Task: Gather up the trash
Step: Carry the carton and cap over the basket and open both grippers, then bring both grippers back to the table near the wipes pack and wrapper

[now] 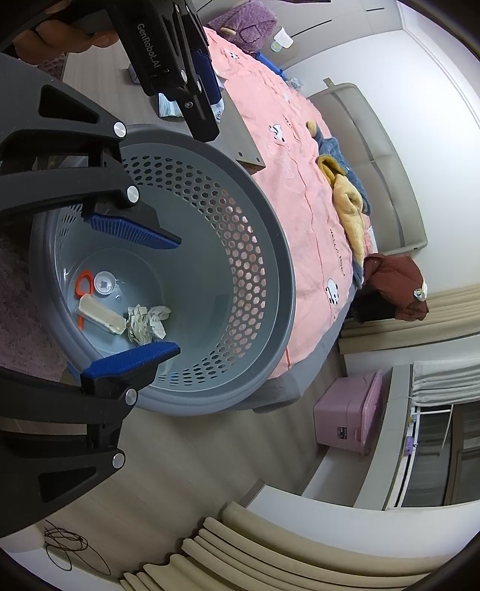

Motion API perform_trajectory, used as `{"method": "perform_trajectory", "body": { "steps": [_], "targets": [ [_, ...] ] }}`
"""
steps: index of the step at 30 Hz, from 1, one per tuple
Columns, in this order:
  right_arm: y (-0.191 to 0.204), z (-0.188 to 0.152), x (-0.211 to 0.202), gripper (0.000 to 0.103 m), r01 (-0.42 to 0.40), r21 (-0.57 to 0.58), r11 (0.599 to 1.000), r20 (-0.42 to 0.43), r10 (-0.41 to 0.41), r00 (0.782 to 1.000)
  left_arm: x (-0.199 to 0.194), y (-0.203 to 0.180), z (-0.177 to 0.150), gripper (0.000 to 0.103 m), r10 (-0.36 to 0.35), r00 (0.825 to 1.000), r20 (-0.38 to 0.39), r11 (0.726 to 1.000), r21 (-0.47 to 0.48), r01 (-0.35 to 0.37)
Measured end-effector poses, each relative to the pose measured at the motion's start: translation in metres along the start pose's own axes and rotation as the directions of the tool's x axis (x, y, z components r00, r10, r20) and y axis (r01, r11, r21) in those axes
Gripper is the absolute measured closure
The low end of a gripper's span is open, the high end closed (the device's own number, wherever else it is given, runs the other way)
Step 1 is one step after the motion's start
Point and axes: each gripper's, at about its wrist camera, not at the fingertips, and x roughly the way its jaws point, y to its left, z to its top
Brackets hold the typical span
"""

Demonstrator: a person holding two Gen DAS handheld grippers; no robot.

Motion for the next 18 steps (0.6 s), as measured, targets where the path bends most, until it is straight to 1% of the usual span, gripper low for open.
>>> {"method": "perform_trajectory", "body": {
  "steps": [3,9,18],
  "targets": [
    [0.002,0.0,-0.001,0.049,0.0,0.0,1.0,0.002,0.0,1.0,-0.003,0.004,-0.002,0.039,0.005,1.0,0.003,1.0,-0.01,-0.005],
    [0.007,-0.003,-0.004,0.043,0.001,-0.001,1.0,0.007,-0.001,1.0,-0.008,0.014,-0.006,0.038,0.016,1.0,0.009,0.999,-0.029,-0.015],
    [0.025,-0.007,-0.008,0.036,-0.007,-0.025,1.0,0.014,0.007,1.0,-0.022,0.036,-0.018,0.038,0.042,0.999,0.029,0.997,-0.068,-0.04]
  ]
}}
